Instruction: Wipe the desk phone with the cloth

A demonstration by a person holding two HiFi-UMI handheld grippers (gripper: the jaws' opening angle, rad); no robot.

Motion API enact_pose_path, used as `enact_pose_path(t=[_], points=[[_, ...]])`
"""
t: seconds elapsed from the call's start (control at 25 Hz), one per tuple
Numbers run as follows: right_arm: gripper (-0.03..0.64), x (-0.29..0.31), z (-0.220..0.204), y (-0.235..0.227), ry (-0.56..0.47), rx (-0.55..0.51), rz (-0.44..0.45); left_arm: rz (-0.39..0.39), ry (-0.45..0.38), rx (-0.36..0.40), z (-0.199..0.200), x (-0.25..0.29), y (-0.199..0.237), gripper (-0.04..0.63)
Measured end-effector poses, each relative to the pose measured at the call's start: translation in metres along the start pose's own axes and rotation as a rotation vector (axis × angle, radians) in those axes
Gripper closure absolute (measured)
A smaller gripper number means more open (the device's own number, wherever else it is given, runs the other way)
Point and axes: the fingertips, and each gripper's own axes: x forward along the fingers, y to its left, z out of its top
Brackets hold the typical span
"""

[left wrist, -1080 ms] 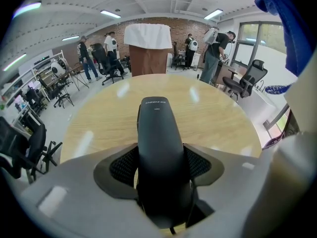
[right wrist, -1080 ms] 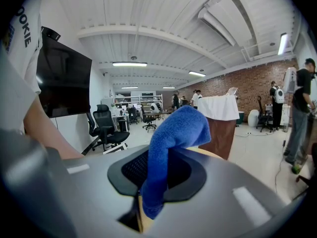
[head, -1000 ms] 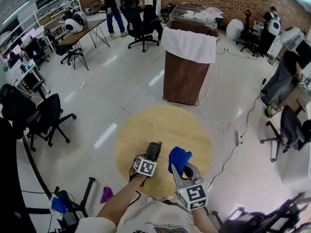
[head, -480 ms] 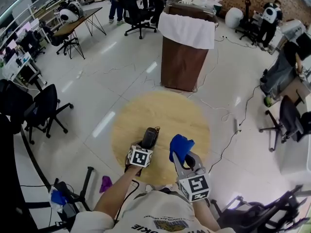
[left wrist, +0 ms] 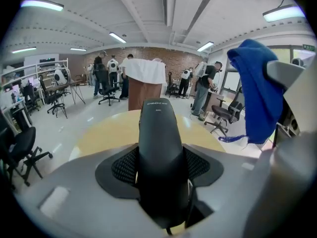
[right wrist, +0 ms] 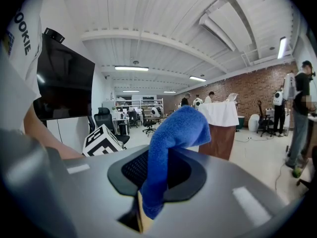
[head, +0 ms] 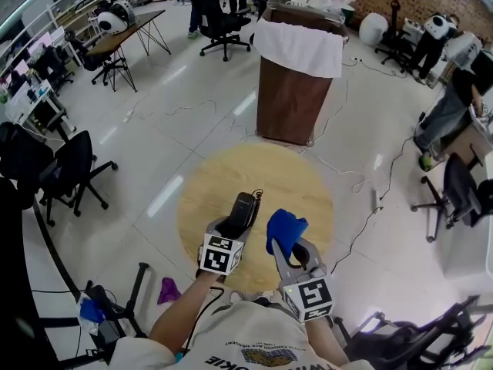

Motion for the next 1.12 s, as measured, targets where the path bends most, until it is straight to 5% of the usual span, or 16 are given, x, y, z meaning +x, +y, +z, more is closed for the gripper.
enact_pose_path(t=[0.44,0.72,0.92,1.12], points=[[0.555,-0.012,0.041,0.013,-0.084,-0.047,0.016,-0.056,-0.250,0.036,0.078,-0.070,-0.035,0.342],[0.555,-0.021,0.078,0.024,-0.166,-0.051,0.052,-0.061,-0.280,0.112,0.090,-0.086,-0.048,0.342],[0.555,-0.016,0.130,0.046,-0.262,-0.077,0.166,-0.080,-0.303,0.176,0.099,-0.092,-0.063,0.342],[0.555,0.005,0.133,0.069,-0.231,-0.082,0.252,-0.084,-0.326,0.215,0.107,-0.097,-0.072,0.342]])
